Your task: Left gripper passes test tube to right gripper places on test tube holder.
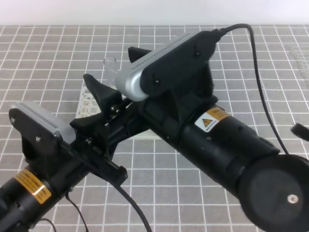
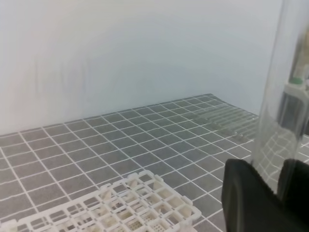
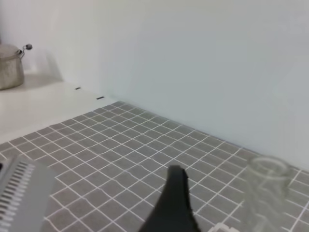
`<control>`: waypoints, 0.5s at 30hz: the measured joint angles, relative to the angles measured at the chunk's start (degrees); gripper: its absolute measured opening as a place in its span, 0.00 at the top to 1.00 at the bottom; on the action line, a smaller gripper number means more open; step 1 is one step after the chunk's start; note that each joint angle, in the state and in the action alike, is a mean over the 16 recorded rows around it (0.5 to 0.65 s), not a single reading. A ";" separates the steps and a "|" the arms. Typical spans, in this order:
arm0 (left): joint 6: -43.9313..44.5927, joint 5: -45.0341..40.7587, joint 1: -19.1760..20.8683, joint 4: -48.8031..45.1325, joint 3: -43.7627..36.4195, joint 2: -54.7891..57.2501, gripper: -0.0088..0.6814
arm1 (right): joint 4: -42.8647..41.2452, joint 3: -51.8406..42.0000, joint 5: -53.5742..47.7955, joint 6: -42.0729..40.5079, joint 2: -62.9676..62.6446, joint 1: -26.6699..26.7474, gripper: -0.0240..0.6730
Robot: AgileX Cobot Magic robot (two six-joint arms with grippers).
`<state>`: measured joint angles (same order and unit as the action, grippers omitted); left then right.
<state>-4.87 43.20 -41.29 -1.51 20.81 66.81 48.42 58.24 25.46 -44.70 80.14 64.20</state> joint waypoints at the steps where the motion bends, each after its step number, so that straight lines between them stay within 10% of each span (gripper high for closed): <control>1: -0.16 0.11 0.00 -0.19 0.00 -0.01 0.90 | 0.02 0.20 -0.05 0.17 0.28 -0.10 0.17; 15: -1.66 0.42 0.00 -1.97 0.00 -0.06 0.91 | 0.03 1.55 -1.26 2.23 2.41 -1.27 0.25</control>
<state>-6.53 43.63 -41.29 -3.49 20.81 66.75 48.46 59.79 24.20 -42.47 82.56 62.93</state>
